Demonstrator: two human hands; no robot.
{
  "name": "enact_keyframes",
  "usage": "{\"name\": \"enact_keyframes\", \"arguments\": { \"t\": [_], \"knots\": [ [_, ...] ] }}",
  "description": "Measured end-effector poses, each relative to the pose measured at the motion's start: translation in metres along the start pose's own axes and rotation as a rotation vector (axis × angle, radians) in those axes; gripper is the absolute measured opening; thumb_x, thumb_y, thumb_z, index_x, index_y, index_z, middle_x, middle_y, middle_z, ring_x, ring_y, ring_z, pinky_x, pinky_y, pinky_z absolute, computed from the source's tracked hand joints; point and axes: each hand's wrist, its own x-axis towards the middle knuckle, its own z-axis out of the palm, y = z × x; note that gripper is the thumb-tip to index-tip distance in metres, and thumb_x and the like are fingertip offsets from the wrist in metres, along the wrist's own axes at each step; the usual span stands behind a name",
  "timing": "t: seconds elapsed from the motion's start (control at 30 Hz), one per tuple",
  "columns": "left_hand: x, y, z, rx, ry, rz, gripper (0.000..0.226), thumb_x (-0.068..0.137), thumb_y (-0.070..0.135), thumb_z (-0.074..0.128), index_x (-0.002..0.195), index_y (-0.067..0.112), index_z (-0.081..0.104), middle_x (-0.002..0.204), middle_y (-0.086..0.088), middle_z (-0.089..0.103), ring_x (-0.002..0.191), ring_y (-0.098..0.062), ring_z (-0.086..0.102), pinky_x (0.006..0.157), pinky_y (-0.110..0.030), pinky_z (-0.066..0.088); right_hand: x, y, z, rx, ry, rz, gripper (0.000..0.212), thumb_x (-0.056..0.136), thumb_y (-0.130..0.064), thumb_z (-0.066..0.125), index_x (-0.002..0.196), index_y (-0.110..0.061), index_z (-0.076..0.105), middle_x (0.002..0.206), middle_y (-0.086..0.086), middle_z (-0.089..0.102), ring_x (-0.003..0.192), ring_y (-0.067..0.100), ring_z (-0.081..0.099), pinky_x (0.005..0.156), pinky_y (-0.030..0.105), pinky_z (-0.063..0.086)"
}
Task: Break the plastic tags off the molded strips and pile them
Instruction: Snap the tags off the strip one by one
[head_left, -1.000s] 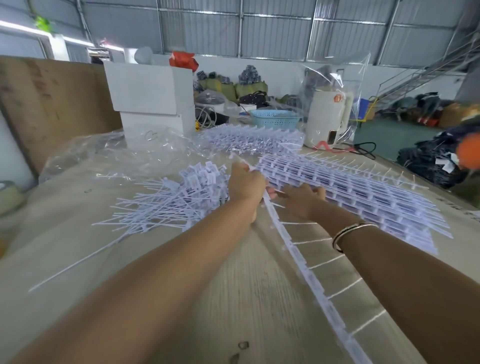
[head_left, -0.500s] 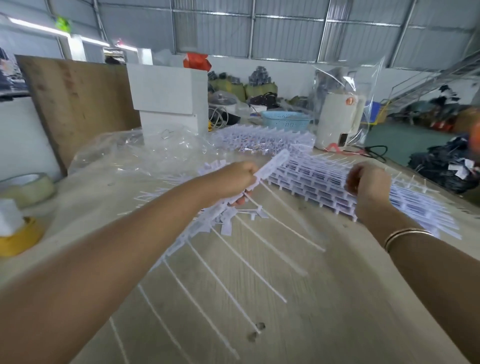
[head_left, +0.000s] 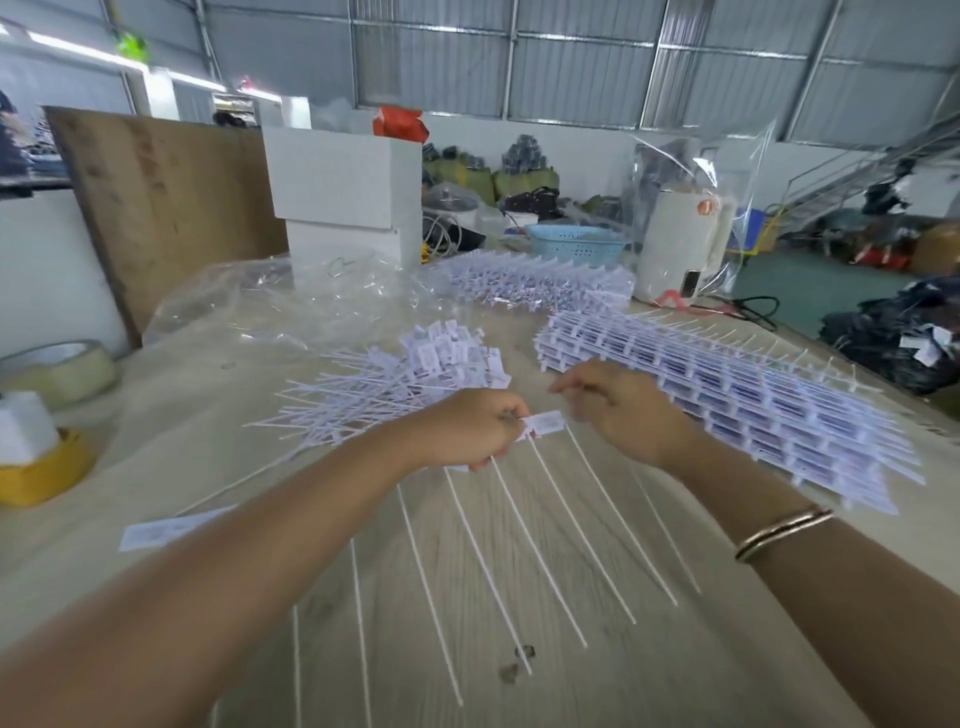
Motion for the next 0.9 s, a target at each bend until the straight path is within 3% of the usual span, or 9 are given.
{"name": "enact_keyframes", "arguments": {
  "t": [0.1,0.2,0.33,0.5,0.6,0.77,0.9],
  "knots": [
    [0.000,0.003,0.004,-0.001,0.035,0.027,0.020,0.098,0.017,0.043,0.082,0.026,0.052,0.061,0.004,0.050,0.045,-0.010,0.049,0.055,-0.022,0.041,-0.006,-0.010,0.018,-0.089,-0.069,-0.044,0.024,0.096,-0.020,0.046,0.081,-0.013,0.063,0.078,0.002,0.061,0.074,0.016,0.053,0.071,0.032,0.038],
    [-0.003,0.000,0.005,0.033,0.016,0.032,0.016,0.097,0.018,0.043,0.089,0.025,0.056,0.061,0.007,0.051,0.053,-0.013,0.053,0.065,-0.027,0.045,-0.013,-0.010,0.029,0.112,-0.054,0.059,0.036,0.096,-0.014,0.046,0.060,-0.015,0.045,0.057,0.000,0.046,0.054,0.009,0.040,0.060,0.031,0.032],
    [-0.006,-0.005,0.005,0.144,0.050,0.051,0.018,0.097,0.024,0.044,0.100,0.023,0.062,0.065,0.011,0.051,0.059,-0.006,0.050,0.061,-0.027,0.040,-0.020,-0.011,0.040,0.405,-0.055,0.113,0.021,0.096,-0.013,0.048,0.078,-0.010,0.060,0.065,-0.001,0.051,0.058,0.004,0.044,0.059,0.019,0.035],
    [-0.007,-0.004,0.012,0.071,0.224,0.031,0.025,0.094,0.030,0.043,0.071,0.032,0.054,0.061,0.006,0.056,0.056,-0.014,0.052,0.060,-0.030,0.040,-0.019,-0.014,0.041,0.787,0.009,0.134,0.021,0.087,-0.004,0.041,0.094,-0.009,0.060,0.063,0.006,0.047,0.055,0.008,0.042,0.053,0.019,0.033],
    [-0.004,0.000,0.019,0.184,0.278,0.026,0.033,0.092,0.042,0.044,0.062,0.029,0.050,0.058,0.007,0.053,0.055,-0.013,0.050,0.056,-0.029,0.036,-0.021,-0.016,0.050,0.766,-0.064,0.093,0.030,0.076,-0.017,0.041,0.101,-0.011,0.056,0.066,0.004,0.051,0.058,0.007,0.045,0.057,0.018,0.035],
    [-0.012,-0.010,0.019,0.182,0.270,0.103,0.034,0.095,0.033,0.048,0.062,0.026,0.043,0.055,0.008,0.045,0.052,-0.010,0.042,0.054,-0.028,0.031,-0.026,-0.004,0.046,0.735,-0.162,0.026,0.016,0.091,-0.006,0.052,0.097,-0.016,0.062,0.084,-0.004,0.064,0.082,0.007,0.058,0.076,0.019,0.043],
    [-0.022,-0.024,0.022,0.336,0.194,0.159,0.028,0.098,0.032,0.041,0.071,0.025,0.041,0.061,0.006,0.043,0.060,-0.015,0.044,0.054,-0.030,0.027,-0.031,0.005,0.038,0.534,-0.327,0.046,0.018,0.090,-0.016,0.060,0.074,-0.024,0.062,0.061,-0.017,0.050,0.060,0.002,0.045,0.060,0.017,0.034]
  ]
}}
